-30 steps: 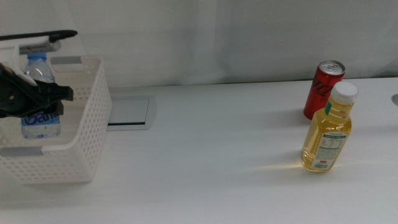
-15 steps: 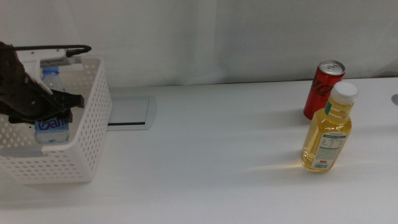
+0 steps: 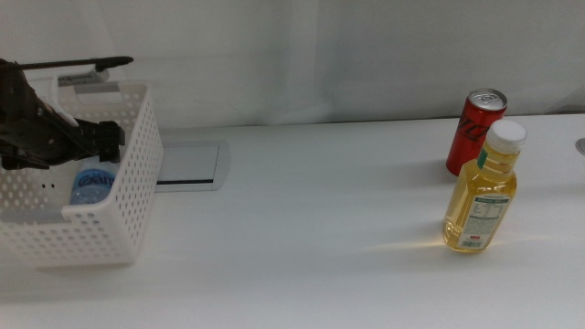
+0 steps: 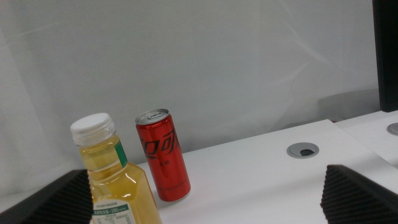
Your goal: Use arms to grab the bottles and put them into the dustbin to the left of the table.
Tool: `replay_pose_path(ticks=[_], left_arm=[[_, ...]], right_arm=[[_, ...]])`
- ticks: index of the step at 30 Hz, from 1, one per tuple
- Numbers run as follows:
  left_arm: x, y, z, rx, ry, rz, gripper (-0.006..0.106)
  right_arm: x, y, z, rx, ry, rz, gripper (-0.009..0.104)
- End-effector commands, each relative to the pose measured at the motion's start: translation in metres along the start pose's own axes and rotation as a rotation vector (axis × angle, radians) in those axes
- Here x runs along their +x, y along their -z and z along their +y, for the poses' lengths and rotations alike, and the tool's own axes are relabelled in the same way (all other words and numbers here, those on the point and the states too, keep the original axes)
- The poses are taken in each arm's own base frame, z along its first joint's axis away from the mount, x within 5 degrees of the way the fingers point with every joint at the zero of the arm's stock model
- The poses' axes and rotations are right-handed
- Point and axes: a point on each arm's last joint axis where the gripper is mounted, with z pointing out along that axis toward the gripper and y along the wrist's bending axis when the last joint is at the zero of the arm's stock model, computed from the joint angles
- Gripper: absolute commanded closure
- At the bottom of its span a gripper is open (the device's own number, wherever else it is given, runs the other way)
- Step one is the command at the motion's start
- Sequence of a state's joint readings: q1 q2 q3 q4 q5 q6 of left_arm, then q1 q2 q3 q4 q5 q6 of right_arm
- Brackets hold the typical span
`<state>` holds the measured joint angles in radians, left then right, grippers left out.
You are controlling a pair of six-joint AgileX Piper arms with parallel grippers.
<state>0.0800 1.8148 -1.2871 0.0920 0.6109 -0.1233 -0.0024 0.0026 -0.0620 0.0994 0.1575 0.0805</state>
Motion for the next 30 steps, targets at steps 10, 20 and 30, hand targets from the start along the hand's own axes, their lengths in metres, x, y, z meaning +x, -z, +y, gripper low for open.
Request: replay_pose_path(ticks=[10,20,30], left_arm=[[-0.02,0.063,0.002,0.01,0.021,-0.172,0.011],[-0.008,0.166,-0.039,0.151,-0.111,-0.378,0.011],[0.074,0.25,-0.09,0.402,-0.358,-0.623,0.011]], right_arm=[[0.0,0.003,-0.001,0.004,0.015,-0.041,-0.008],[-0.009,0.004,0.0,0.0,0.055,-0.132,-0.008],[-0.013,0.005,0.002,-0.025,-0.125,-0.132,-0.008]])
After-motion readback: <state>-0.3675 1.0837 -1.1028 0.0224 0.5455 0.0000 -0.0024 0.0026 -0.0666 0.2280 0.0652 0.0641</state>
